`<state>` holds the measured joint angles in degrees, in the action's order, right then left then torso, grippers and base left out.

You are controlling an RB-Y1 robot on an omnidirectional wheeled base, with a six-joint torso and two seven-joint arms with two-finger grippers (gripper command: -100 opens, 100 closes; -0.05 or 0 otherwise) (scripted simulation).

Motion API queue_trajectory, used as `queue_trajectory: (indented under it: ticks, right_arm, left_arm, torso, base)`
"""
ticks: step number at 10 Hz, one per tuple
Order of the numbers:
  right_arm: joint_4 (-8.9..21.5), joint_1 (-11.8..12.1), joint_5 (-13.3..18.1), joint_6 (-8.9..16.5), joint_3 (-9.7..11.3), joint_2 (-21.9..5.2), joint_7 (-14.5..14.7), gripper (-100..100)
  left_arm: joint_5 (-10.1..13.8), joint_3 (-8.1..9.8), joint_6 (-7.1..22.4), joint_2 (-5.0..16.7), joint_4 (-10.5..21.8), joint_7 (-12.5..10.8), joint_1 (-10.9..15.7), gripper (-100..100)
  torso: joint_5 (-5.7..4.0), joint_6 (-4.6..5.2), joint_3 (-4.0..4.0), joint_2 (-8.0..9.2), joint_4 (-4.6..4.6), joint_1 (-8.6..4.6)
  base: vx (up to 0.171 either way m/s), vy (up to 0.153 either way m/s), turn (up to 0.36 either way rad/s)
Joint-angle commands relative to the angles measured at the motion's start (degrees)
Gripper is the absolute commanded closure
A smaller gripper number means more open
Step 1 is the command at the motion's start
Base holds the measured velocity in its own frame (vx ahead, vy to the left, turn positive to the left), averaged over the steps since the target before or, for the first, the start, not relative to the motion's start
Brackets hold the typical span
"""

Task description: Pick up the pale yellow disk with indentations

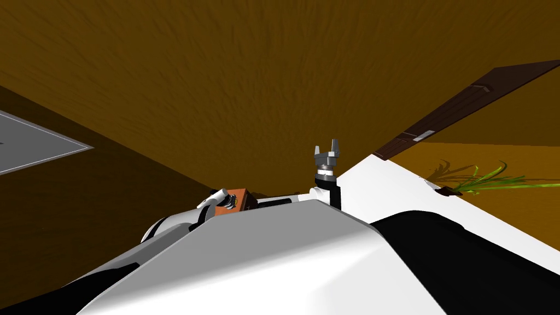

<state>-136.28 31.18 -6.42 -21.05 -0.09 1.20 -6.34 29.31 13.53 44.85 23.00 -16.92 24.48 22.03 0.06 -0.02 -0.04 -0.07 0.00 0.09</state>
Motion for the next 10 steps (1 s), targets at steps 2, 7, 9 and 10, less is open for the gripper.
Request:
queue_trajectory:
  ticks: [2,7,9,10]
  right_arm:
    - [0.0,0.0,0.0,0.0,0.0,0.0,0.0,0]
    - [0.0,0.0,0.0,0.0,0.0,0.0,0.0,0]
    - [0.0,0.0,0.0,0.0,0.0,0.0,0.0,0]
    - [0.0,0.0,0.0,0.0,0.0,0.0,0.0,0]
  left_arm:
    - [0.2,-0.09,2.0,0.9,-1.7,0.0,-0.1,100]
    - [0.6,-0.05,3.5,1.9,-2.2,0.7,0.3,100]
    - [0.5,-0.09,3.9,1.9,-2.9,0.4,0.0,100]
    - [0.6,-0.08,3.8,1.9,-2.7,0.5,0.0,0]
  torso:
    - [0.00,-0.01,-0.01,0.00,-0.01,0.01]
    - [-0.05,0.01,0.02,0.02,0.02,-0.10]
    - [-0.01,0.03,0.01,0.02,-0.01,-0.09]
    - [-0.01,0.03,0.00,0.01,-0.01,-0.04]
  base:
    - [-0.004,-0.023,0.032]
    - [-0.004,-0.032,0.023]
    - [-0.004,-0.014,-0.002]
    - [0.000,0.000,0.000]
